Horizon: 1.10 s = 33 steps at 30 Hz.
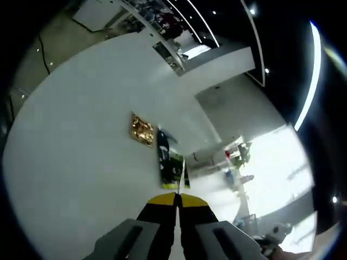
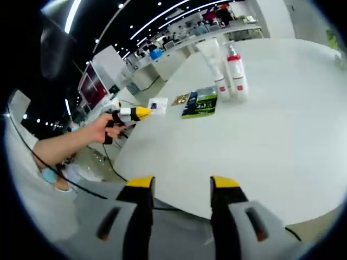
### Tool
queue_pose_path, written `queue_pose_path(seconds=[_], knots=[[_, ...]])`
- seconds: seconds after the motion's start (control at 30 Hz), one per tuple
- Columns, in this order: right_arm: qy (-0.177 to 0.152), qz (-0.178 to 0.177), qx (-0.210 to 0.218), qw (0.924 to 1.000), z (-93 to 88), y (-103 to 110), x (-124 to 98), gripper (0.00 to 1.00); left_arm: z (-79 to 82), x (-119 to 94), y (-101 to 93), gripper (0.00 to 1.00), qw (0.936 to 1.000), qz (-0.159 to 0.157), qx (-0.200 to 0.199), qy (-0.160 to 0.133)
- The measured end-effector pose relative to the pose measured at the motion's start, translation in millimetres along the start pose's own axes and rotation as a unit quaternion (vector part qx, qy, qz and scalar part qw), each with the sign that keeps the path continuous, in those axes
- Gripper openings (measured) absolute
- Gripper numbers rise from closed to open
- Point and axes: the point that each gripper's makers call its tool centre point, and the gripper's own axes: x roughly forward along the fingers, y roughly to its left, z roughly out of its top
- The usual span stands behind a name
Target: Arrange the skincare products in the storage area until every visible bottle or jar stands upright without overlapping.
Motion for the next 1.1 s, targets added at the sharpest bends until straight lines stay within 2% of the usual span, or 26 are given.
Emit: queue_pose_path(seconds=[0.23,0.4,0.63,0.87,1.1], knots=[[0.006,-0.020,-0.002,0.9998,-5.4,-13,-4,0.43,3.2,17,7.5,0.01,0.9998,0.011,-0.009,0.016],[0.013,-0.025,-0.001,0.9996,-8.0,-17,-5,0.43,1.9,28,26.6,0.01,0.9986,0.036,-0.022,0.033],[0.018,-0.024,0.005,0.9996,-9.0,-18,-3,0.43,0.9,30,38.3,0.01,0.9970,0.051,-0.039,0.043],[0.020,-0.014,0.012,0.9996,-10.2,-14,0,0.43,-2.8,30,39.8,0.01,0.9953,0.062,-0.050,0.054],[0.022,-0.012,0.012,0.9996,-10.9,-12,0,0.43,-4.6,33,48.6,0.01,0.9921,0.080,-0.050,0.083]])
